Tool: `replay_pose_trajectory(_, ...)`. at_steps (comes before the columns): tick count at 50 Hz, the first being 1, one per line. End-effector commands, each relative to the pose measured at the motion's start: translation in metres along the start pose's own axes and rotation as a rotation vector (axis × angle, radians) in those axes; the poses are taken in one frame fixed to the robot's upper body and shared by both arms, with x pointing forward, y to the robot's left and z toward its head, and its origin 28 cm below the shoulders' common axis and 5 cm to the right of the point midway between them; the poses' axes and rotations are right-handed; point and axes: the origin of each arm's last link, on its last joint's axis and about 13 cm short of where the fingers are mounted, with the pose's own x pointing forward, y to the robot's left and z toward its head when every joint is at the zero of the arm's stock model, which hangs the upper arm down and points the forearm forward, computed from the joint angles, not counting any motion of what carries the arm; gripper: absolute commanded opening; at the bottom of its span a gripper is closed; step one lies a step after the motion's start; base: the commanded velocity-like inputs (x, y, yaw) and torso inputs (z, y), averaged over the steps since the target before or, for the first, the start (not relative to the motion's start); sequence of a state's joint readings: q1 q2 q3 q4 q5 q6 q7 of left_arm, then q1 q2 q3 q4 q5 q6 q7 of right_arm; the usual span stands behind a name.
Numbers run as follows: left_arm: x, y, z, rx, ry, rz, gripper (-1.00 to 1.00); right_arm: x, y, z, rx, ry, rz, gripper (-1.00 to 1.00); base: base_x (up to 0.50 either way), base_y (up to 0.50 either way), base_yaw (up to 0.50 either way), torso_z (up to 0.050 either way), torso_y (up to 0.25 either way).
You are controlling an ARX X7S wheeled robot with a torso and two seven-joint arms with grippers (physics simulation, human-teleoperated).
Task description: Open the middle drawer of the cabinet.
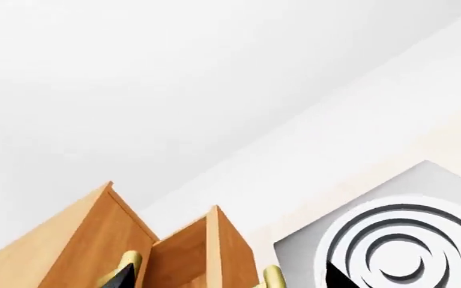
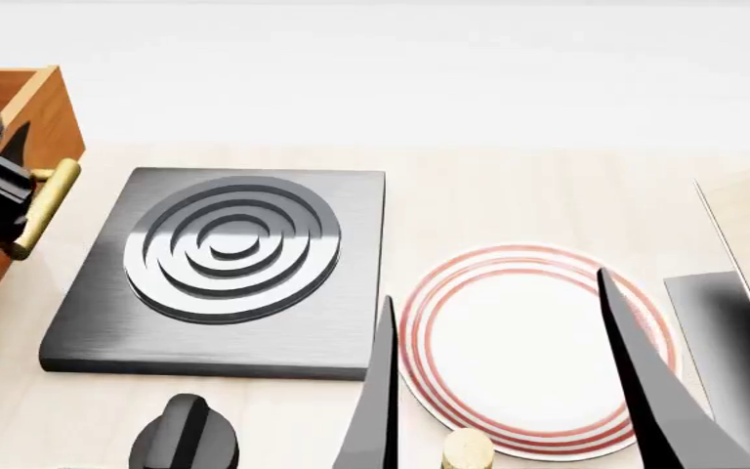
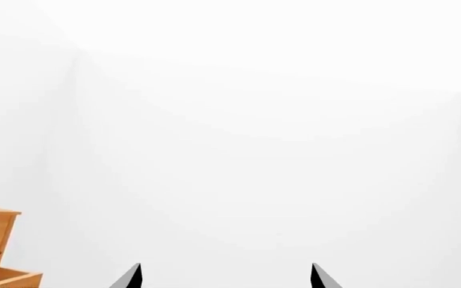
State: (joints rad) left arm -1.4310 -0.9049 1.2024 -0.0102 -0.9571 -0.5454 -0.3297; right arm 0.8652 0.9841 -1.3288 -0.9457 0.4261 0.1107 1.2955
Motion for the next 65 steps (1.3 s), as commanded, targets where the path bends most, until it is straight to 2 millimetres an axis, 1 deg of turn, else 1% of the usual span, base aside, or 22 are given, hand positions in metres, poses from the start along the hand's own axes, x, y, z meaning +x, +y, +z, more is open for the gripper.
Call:
replay_pose_trajectory(1, 0.012, 0.004, 0.007, -0.173, 0.077, -0.036, 1.0, 0.0, 0.0, -0.001, 0.0, 0.002, 0.003, 1.0, 0.0, 0.0, 0.0, 0.0, 0.0)
replay_pose_trajectory(7, 0.021, 0.002, 0.005, -0.222, 0.109, -0.036, 1.0, 0.0, 0.0, -0.001, -0.002, 0.003, 0.003, 1.0, 0.0, 0.0, 0.0, 0.0, 0.0)
replay_pose_trajectory(14, 0.029, 0.003, 0.003, -0.233, 0.129, -0.02, 1.0, 0.0, 0.001, -0.002, -0.003, 0.007, 0.006, 1.0, 0.0, 0.0, 0.0, 0.0, 0.0)
replay_pose_trajectory(28, 0.05, 0.007, -0.003, -0.244, 0.201, 0.041, 1.0, -0.001, 0.002, -0.003, -0.002, 0.011, 0.01, 1.0, 0.0, 0.0, 0.0, 0.0, 0.0)
replay_pose_trajectory(34, 0.057, 0.011, -0.002, -0.278, 0.222, 0.047, 1.0, -0.001, 0.002, -0.004, -0.001, 0.014, 0.01, 1.0, 0.0, 0.0, 0.0, 0.0, 0.0)
replay_pose_trajectory(46, 0.061, 0.009, 0.002, -0.371, 0.202, -0.012, 1.0, -0.001, 0.002, -0.006, 0.002, 0.018, 0.014, 1.0, 0.0, 0.0, 0.0, 0.0, 0.0)
replay_pose_trajectory(58, 0.068, 0.01, -0.003, -0.381, 0.2, 0.02, 1.0, 0.0, 0.003, -0.006, 0.001, 0.021, 0.019, 1.0, 0.0, 0.0, 0.0, 0.0, 0.0)
replay_pose_trajectory(65, 0.071, 0.007, -0.006, -0.39, 0.222, 0.014, 1.0, -0.001, 0.003, -0.006, 0.0, 0.02, 0.019, 1.0, 0.0, 0.0, 0.0, 0.0, 0.0)
